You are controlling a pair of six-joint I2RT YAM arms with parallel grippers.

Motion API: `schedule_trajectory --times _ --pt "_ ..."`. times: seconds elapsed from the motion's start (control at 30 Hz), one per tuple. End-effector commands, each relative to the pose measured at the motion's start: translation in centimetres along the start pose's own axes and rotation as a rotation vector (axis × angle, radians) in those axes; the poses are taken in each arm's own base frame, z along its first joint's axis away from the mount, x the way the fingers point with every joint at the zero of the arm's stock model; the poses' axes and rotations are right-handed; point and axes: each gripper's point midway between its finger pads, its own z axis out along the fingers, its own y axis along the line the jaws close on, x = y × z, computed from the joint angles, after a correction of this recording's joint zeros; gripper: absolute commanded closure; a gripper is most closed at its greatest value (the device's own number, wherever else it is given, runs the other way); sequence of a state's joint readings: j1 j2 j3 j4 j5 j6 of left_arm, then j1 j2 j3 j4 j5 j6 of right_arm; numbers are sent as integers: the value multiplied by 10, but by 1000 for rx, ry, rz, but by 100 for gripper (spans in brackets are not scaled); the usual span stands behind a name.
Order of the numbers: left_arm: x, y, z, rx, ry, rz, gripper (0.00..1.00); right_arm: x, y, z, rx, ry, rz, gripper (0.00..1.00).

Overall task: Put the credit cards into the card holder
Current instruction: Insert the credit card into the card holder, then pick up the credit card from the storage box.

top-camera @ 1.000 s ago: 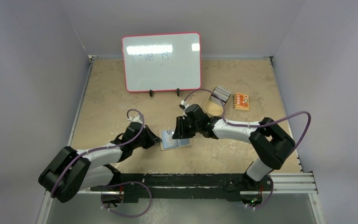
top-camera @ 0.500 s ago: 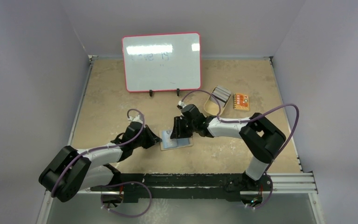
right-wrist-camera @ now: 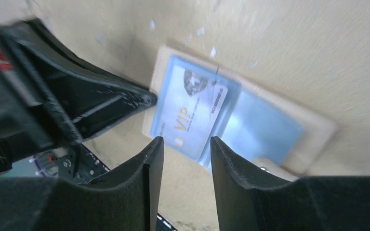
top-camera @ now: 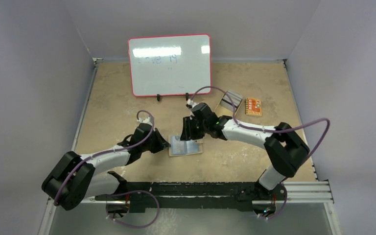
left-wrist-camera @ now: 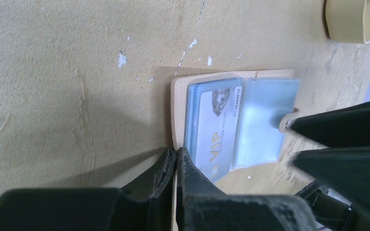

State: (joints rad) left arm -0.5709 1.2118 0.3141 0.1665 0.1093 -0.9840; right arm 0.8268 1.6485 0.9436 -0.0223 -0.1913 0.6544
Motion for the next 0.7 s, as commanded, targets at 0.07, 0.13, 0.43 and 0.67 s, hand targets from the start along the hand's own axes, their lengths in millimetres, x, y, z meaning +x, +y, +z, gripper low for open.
schedule_trajectory --times 0.07,0.13,0.43,0.67 --pt "-17 -19 -4 20 -37 50 88 -99 17 -76 36 -343 -286 56" --pt "-21 -25 -6 28 -38 63 79 -125 13 -97 93 -448 -349 56" --pt "-58 -74 -51 74 -97 196 43 -212 -67 -158 511 -613 -558 55" --pt "-86 -92 -109 28 -167 377 34 -215 -143 -152 774 -438 -681 53"
